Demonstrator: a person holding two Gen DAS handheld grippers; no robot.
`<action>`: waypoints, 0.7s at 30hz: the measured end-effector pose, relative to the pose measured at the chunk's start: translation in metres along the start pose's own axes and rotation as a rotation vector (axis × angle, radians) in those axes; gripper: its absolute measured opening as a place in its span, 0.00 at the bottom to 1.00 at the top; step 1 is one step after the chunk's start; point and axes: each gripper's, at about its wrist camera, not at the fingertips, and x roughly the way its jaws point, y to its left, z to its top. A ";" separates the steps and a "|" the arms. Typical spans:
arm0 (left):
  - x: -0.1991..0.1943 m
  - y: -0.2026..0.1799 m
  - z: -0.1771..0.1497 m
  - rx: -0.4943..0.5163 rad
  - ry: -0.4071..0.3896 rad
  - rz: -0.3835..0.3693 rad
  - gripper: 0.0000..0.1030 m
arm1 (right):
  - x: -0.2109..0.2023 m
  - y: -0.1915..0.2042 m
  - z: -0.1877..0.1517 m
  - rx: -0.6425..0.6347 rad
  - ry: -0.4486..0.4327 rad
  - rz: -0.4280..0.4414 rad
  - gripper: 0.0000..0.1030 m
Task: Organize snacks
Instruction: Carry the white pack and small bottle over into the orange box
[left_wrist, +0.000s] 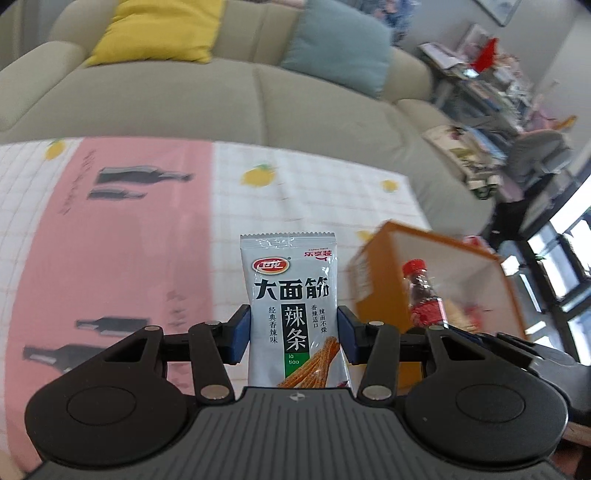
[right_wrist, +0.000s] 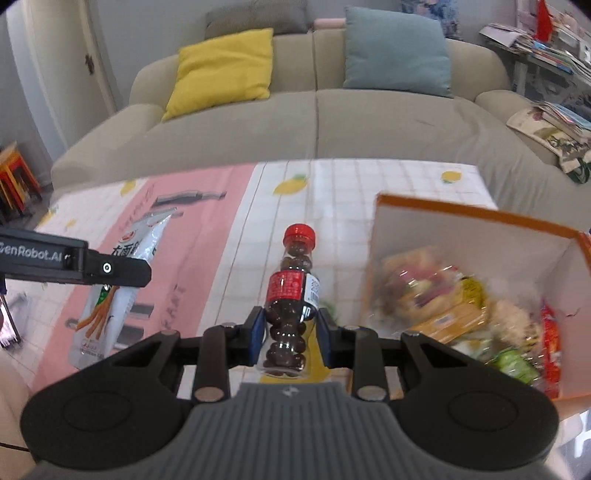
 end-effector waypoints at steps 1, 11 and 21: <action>-0.001 -0.008 0.004 0.010 0.003 -0.018 0.53 | -0.006 -0.008 0.004 0.005 -0.009 -0.004 0.27; 0.027 -0.111 0.040 0.128 0.084 -0.180 0.53 | -0.051 -0.098 0.021 0.017 -0.020 -0.115 0.27; 0.103 -0.189 0.028 0.237 0.240 -0.222 0.53 | -0.042 -0.175 0.006 0.042 0.066 -0.243 0.28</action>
